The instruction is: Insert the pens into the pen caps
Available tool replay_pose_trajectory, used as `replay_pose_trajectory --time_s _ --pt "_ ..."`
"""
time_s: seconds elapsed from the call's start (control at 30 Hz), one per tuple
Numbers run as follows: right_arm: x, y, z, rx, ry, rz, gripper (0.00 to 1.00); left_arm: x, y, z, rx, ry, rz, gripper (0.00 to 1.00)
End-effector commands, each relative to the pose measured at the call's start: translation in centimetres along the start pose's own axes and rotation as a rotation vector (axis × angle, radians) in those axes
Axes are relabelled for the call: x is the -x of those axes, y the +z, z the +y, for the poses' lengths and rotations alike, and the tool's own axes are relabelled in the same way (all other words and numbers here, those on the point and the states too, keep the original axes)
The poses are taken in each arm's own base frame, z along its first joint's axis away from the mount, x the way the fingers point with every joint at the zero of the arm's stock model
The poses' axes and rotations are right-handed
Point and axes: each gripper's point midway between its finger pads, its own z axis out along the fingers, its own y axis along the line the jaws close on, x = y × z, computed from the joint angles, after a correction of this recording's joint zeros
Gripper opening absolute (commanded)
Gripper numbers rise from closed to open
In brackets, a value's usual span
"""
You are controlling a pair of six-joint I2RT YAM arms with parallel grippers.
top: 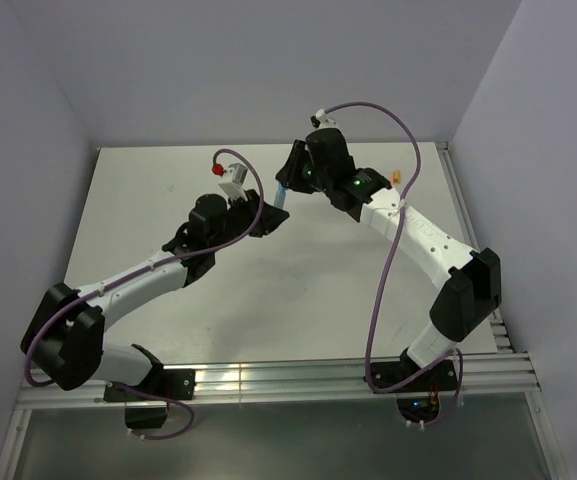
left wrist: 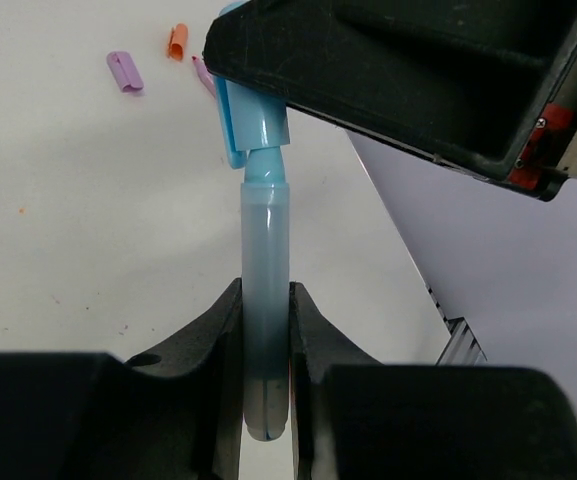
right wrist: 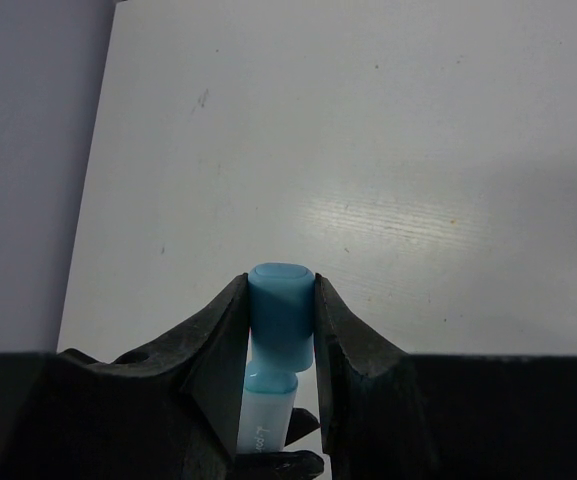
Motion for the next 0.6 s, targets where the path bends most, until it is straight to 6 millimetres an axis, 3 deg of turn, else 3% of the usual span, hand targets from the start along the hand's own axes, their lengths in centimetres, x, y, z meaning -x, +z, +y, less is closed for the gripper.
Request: replay_pose_trajectory --time_s 0.0,0.57 --pt "0.0 -1.5 1.4 0.042 -0.002 -0.039 0.00 3.6 -0.9 -2.6 -0.087 0.006 -0.110 0.00" --pt "-2.8 -4.9 4.5 0.153 0.015 -0.044 0.00 5.2 -2.1 -3.3 -0.161 -0.028 -0.154 0.00"
